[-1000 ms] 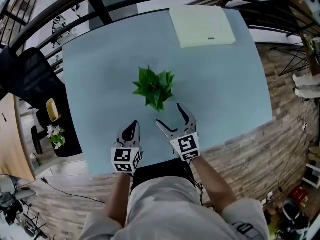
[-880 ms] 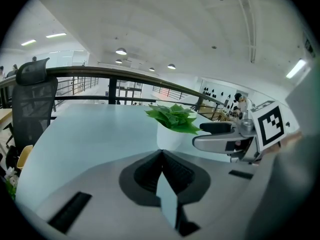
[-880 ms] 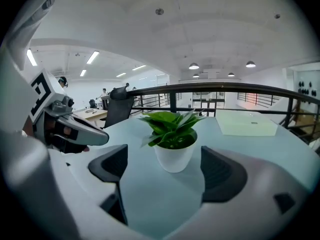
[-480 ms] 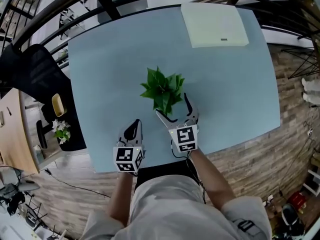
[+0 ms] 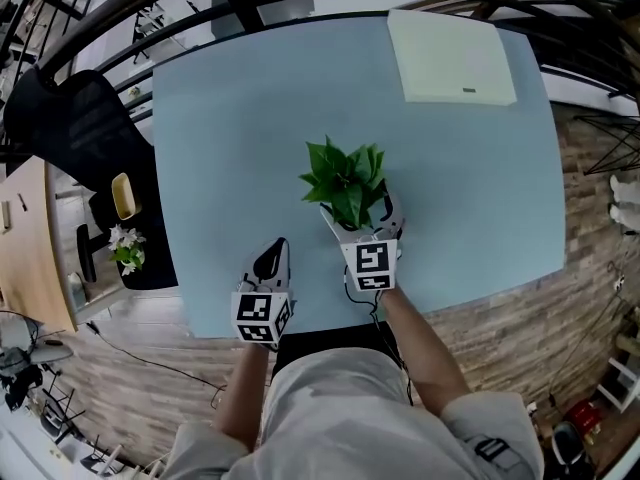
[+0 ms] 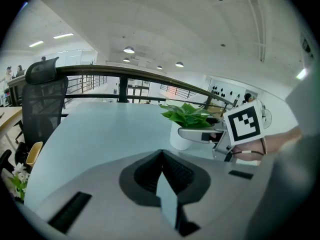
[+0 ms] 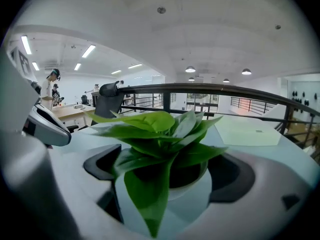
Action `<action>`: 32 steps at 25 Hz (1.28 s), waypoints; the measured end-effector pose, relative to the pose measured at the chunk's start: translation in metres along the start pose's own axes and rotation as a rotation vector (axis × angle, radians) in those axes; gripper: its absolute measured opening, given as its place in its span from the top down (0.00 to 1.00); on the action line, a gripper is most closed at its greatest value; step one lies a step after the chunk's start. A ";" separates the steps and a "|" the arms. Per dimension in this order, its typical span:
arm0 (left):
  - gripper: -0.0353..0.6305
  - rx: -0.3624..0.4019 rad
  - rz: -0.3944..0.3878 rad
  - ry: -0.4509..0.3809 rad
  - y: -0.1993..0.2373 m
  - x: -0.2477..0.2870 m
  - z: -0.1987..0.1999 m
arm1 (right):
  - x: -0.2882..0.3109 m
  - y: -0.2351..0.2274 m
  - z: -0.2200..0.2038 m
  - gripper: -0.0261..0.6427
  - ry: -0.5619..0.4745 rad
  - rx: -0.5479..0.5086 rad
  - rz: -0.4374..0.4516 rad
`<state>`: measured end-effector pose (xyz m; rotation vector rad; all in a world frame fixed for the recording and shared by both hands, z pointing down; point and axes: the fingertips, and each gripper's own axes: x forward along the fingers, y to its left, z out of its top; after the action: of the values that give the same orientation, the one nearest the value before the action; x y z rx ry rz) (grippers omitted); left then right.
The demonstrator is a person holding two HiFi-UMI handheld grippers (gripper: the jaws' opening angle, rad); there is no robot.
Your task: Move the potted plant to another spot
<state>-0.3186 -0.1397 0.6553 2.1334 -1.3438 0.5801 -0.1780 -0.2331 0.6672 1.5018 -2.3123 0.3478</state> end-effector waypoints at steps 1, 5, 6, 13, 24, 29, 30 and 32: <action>0.93 -0.001 0.001 0.000 0.001 0.000 0.000 | 0.003 -0.002 0.000 0.17 0.001 -0.006 -0.004; 0.93 -0.010 0.008 0.004 0.006 -0.002 -0.003 | 0.012 -0.008 0.001 0.17 0.001 -0.021 -0.009; 0.93 -0.012 0.010 0.004 0.006 -0.003 -0.003 | 0.013 -0.010 0.001 0.17 0.001 -0.022 -0.009; 0.93 -0.016 0.012 0.000 0.008 -0.003 -0.003 | 0.012 -0.010 0.000 0.19 -0.002 -0.027 0.021; 0.93 -0.001 0.000 -0.021 0.010 -0.009 0.005 | -0.003 0.007 0.009 0.20 -0.029 0.006 0.062; 0.93 0.002 -0.009 -0.034 0.010 -0.017 0.009 | -0.013 0.020 0.020 0.20 -0.042 0.003 0.074; 0.93 0.002 -0.010 -0.039 0.012 -0.019 0.012 | -0.014 0.024 0.024 0.20 -0.046 -0.002 0.078; 0.93 0.005 -0.012 -0.059 0.017 -0.023 0.021 | -0.014 0.030 0.036 0.20 -0.063 -0.012 0.082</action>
<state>-0.3421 -0.1440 0.6293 2.1769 -1.3610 0.5200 -0.2060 -0.2232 0.6286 1.4346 -2.4254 0.3120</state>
